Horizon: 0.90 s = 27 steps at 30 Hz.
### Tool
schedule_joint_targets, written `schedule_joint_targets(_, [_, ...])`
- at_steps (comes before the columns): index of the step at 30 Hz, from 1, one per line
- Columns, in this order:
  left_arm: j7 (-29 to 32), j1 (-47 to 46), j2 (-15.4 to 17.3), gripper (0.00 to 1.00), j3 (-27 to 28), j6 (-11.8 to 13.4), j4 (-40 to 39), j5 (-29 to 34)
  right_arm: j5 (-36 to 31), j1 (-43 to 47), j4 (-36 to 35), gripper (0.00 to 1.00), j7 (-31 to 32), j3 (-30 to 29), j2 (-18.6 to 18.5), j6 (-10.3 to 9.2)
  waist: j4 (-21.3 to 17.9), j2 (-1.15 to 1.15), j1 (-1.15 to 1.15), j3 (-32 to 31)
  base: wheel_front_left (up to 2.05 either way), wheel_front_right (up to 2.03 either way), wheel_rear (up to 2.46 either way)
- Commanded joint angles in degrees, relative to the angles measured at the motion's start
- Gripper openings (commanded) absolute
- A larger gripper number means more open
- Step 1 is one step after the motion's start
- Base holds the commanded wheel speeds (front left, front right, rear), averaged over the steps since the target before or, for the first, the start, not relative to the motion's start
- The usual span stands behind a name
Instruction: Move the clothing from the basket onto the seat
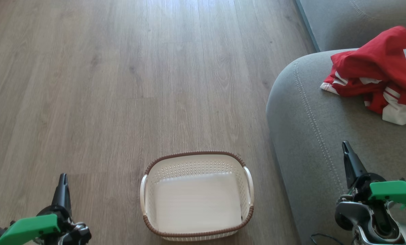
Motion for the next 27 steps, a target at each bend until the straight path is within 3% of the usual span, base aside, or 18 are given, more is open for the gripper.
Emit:
schedule_joint_targets(1, [0.30, -2.79, 0.54, 0.00, 2.03, -0.50, -2.15, -0.10, 0.57, -2.80, -2.31, 0.00, -0.35, 1.42, -1.31, 0.00, 0.00, 0.00, 0.00, 0.00, 0.00, 0.00, 0.00])
schedule_joint_targets(27, [0.32, -2.79, 0.51, 0.00, 2.05, -0.50, -2.16, -0.07, 2.28, -2.70, -2.60, 0.00, -1.90, 3.37, -2.78, 0.00, 0.00, 0.00, 0.00, 0.01, 0.00, 0.00, 0.00])
